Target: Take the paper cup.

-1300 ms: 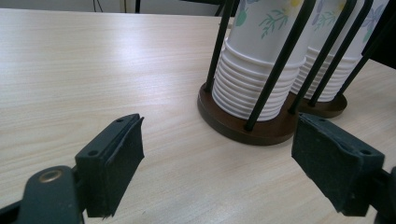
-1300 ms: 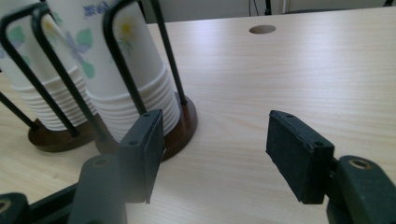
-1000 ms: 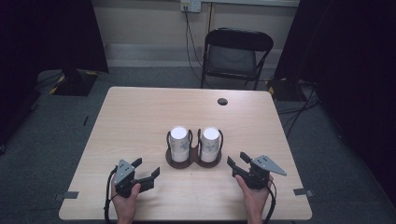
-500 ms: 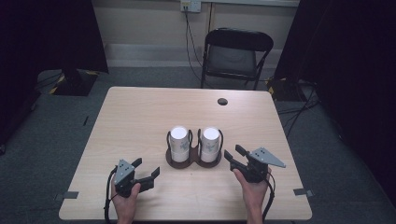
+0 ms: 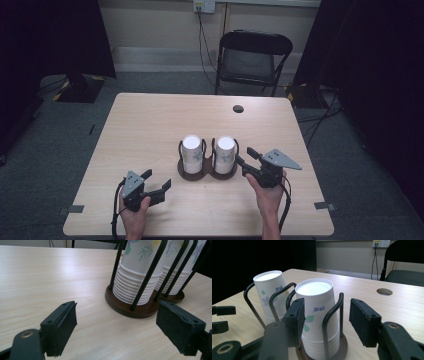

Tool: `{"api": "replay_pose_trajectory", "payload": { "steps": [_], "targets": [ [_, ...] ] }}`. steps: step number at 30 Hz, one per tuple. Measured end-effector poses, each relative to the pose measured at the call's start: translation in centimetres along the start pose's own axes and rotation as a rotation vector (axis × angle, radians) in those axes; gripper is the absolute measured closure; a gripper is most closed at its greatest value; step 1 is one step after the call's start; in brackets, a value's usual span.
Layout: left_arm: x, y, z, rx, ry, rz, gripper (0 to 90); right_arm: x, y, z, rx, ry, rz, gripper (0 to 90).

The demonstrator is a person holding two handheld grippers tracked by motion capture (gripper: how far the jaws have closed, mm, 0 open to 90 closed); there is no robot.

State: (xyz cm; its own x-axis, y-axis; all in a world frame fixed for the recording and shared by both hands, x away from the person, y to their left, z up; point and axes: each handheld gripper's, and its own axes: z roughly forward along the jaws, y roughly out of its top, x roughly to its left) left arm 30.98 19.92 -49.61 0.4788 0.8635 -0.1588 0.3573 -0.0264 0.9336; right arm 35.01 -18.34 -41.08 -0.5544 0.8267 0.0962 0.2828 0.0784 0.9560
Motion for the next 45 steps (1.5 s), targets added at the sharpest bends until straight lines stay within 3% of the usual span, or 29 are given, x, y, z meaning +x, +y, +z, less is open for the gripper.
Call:
{"api": "replay_pose_trajectory", "payload": {
  "steps": [22,45],
  "targets": [
    [0.0,0.0,0.0,-0.002,-0.005,-0.004,16.8,0.4,2.8,3.7,0.023,0.053,-0.058,36.4],
    [0.0,0.0,0.0,-0.004,-0.005,-0.002,16.9,0.9,2.5,6.6,0.067,0.075,-0.089,31.6]
  ]
}}
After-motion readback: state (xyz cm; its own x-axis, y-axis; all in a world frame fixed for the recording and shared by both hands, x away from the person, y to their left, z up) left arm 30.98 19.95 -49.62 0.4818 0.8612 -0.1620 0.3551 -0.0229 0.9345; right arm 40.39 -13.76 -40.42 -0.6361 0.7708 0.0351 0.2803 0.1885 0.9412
